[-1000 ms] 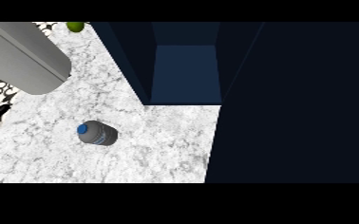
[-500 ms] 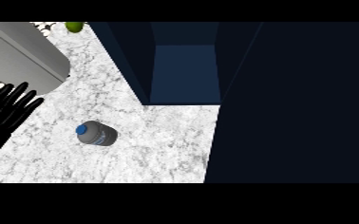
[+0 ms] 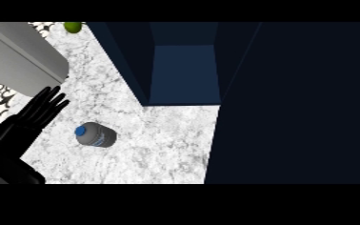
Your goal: Pick up the bottled water, place it into the cabinet and close the cabinet
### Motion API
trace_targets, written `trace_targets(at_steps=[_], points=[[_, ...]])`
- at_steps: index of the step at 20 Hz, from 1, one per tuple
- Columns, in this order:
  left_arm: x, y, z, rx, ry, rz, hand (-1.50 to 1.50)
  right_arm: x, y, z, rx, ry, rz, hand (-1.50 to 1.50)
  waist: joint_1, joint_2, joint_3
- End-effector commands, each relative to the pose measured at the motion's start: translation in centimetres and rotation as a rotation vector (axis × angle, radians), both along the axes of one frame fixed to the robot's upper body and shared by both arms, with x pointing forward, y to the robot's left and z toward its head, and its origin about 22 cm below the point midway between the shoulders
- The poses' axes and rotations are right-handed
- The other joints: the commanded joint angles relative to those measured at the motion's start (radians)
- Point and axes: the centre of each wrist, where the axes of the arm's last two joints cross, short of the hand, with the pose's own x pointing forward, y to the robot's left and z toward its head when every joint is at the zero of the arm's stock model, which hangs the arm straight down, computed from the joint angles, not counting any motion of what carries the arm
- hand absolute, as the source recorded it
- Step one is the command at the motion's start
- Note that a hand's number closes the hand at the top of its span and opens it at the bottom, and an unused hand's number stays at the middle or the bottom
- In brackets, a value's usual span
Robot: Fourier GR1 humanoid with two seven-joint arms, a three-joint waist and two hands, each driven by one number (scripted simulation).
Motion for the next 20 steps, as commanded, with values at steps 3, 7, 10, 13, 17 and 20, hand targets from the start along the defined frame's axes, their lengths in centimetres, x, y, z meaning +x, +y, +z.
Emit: trace_targets(at_steps=[3,7,10,13,17,20], points=[[1.0,0.0,-3.8,0.035,0.052,-0.005,-1.50,-1.3,-0.4,1.2,-0.023,-0.068,-0.071,-1.50,0.002,0.001,0.000],[1.5,-0.5,-6.3,0.030,0.099,-0.017,-1.50,-1.3,-0.7,1.7,-0.045,-0.056,-0.064,-1.50,-0.002,0.002,-0.001],[1.4,-1.2,-8.1,0.019,0.099,-0.029,-1.50,-1.7,0.5,1.1,-0.039,-0.061,-0.049,-1.50,-0.003,0.001,-0.001],[2.6,-1.2,-8.8,0.000,0.080,-0.017,-1.50,-0.8,-0.2,1.5,-0.040,-0.063,-0.066,-1.50,-0.002,0.003,-0.001],[1.9,-0.6,-10.2,-0.017,0.084,-0.004,-1.50,-2.1,-0.7,1.5,-0.040,-0.060,-0.049,-1.50,-0.006,0.002,0.000],[2.8,-1.4,-11.1,-0.040,0.099,0.026,-1.50,-1.3,-0.4,1.4,-0.037,-0.080,-0.058,-1.50,-0.013,0.005,-0.001]])
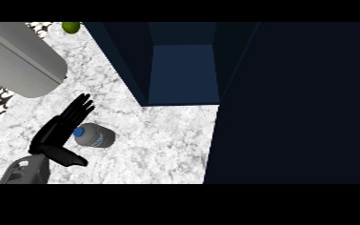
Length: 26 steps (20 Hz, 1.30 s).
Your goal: Pick up the bottled water, place it into the cabinet and close the cabinet
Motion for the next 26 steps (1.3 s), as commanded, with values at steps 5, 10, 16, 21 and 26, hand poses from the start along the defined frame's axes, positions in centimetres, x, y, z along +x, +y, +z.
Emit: trace_targets(at_steps=[5,10,16,21,26], points=[[-1.2,-0.8,-2.8,-0.084,-0.065,-0.015,-1.50,-1.5,-1.2,0.7,-0.057,-0.059,-0.056,-1.50,0.001,0.000,0.000],[-0.4,-2.9,-4.0,-0.112,-0.086,0.015,-1.50,-2.0,-1.4,1.0,-0.038,-0.065,-0.056,-1.50,-0.010,0.002,-0.001],[1.2,-3.3,-3.4,-0.151,-0.128,0.045,-1.50,-1.1,-0.6,0.7,-0.051,-0.059,-0.058,-1.50,-0.004,0.003,-0.001],[1.2,-4.8,-4.1,-0.225,-0.095,-0.039,1.50,-0.8,-0.6,0.1,-0.053,-0.047,-0.036,-1.50,-0.008,0.003,-0.001],[3.1,-5.6,-1.9,-0.081,-0.284,-0.145,1.50,-0.9,-0.8,0.7,-0.055,-0.042,-0.055,-1.50,0.004,-0.003,-0.001]])
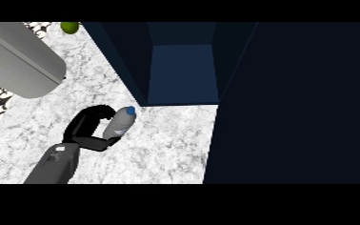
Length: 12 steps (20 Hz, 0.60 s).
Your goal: Pick up the bottled water, place it into the cabinet and close the cabinet
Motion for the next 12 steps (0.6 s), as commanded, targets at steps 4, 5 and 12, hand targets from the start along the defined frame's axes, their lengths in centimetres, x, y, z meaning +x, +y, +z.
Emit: trace_targets(at_steps=[4,5,12], points=[[-0.4,-2.4,-0.6,0.023,-0.275,-0.029,1.50,-0.6,-0.6,1.5,-0.014,-0.058,-0.049,-1.50,0.009,0.001,0.000],[-1.5,-3.2,-1.4,0.039,-0.261,0.043,1.50,-2.8,-1.1,1.3,0.015,-0.034,-0.034,-1.50,0.010,-0.007,0.003],[-0.6,-8.4,-1.1,0.114,-0.340,0.366,1.50,-2.5,-0.1,0.1,0.010,-0.032,-0.052,-1.50,0.016,-0.009,0.003]])
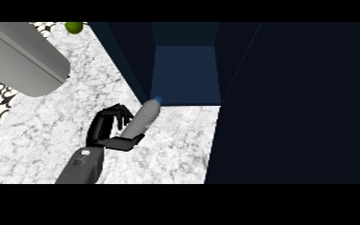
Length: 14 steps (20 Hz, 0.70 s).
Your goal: Pick up the bottled water, place it into the cabinet and close the cabinet
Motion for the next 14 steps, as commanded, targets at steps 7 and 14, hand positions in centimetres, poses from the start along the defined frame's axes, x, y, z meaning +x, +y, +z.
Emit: trace_targets(at_steps=[7,14], points=[[2.3,-6.4,4.1,-0.176,-0.048,0.045,1.50,-1.6,-0.2,1.2,0.001,-0.053,-0.045,-1.50,0.002,-0.001,0.001],[1.4,-11.0,8.7,-0.242,-0.034,-0.002,1.50,-1.6,-1.0,0.9,-0.030,-0.060,-0.036,-1.50,0.004,-0.002,0.001]])
